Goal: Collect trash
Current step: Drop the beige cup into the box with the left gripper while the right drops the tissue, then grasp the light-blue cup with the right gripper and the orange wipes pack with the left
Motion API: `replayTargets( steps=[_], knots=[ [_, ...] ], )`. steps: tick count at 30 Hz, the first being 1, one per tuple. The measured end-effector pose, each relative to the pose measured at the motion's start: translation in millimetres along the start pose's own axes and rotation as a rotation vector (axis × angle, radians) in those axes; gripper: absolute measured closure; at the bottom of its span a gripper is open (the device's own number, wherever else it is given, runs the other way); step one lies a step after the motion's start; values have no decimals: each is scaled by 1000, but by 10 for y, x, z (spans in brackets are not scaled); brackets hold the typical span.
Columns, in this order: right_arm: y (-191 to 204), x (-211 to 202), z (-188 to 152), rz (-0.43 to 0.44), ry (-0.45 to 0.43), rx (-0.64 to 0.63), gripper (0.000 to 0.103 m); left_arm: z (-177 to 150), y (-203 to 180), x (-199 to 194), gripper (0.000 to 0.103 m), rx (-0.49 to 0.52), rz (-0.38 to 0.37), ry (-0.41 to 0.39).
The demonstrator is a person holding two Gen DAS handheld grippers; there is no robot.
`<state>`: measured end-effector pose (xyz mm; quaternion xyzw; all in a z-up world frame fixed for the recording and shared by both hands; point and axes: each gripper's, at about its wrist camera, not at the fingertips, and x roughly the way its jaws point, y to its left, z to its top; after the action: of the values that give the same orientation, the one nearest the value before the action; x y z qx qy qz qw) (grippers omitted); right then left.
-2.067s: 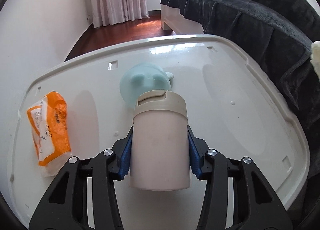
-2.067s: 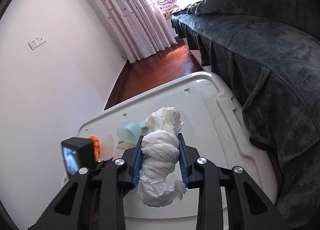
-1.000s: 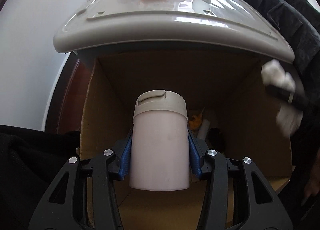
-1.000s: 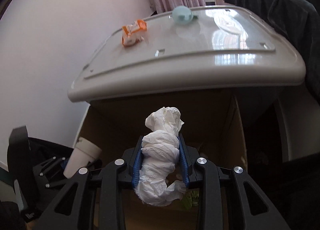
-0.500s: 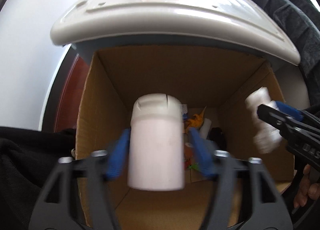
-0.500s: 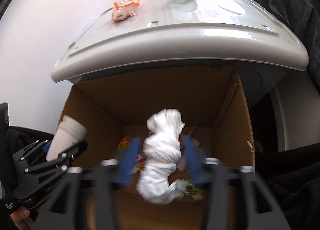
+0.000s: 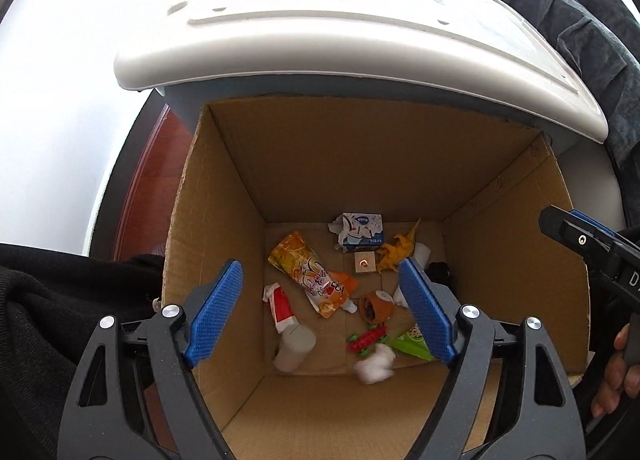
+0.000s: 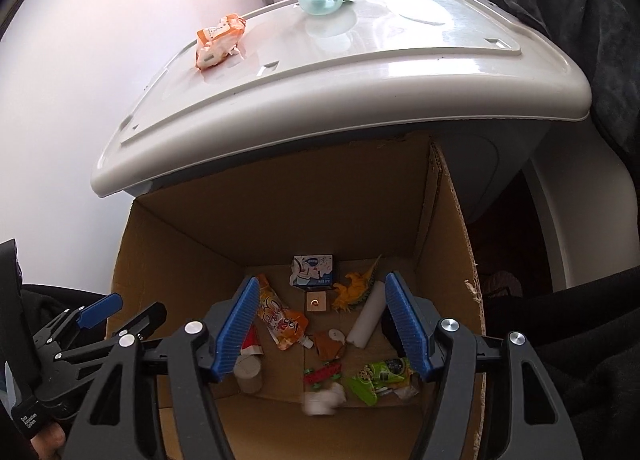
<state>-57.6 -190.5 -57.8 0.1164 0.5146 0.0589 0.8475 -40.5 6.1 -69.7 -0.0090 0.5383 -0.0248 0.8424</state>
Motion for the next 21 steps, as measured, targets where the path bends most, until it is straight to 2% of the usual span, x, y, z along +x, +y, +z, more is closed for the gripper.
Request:
replayTargets(
  steps=[4, 6, 8, 13, 15, 16, 19, 21],
  knots=[
    [22, -75, 120, 19, -22, -10, 38, 20, 27, -40, 24, -16, -20, -8],
    [75, -164, 295, 20, -58, -52, 38, 96, 46, -117, 24, -23, -32, -36],
    [122, -226, 533, 22, -94, -87, 33, 202, 25, -207, 24, -16, -46, -69],
    [197, -220, 1421, -4, -178, -143, 32, 535, -101, -373, 24, 16, -45, -163],
    [223, -145, 1799, -29, -217, -155, 26, 616, -143, -359, 24, 12, -42, -187],
    [226, -103, 1964, -39, -232, -154, 21, 627, -149, -340, 24, 8, -42, -192],
    [272, 136, 2424, -70, -258, -142, 18, 598, -146, -226, 24, 6, -32, -177],
    [331, 342, 2671, -103, -266, -135, 12, 595, -125, -144, 24, -3, -33, -142]
  ],
)
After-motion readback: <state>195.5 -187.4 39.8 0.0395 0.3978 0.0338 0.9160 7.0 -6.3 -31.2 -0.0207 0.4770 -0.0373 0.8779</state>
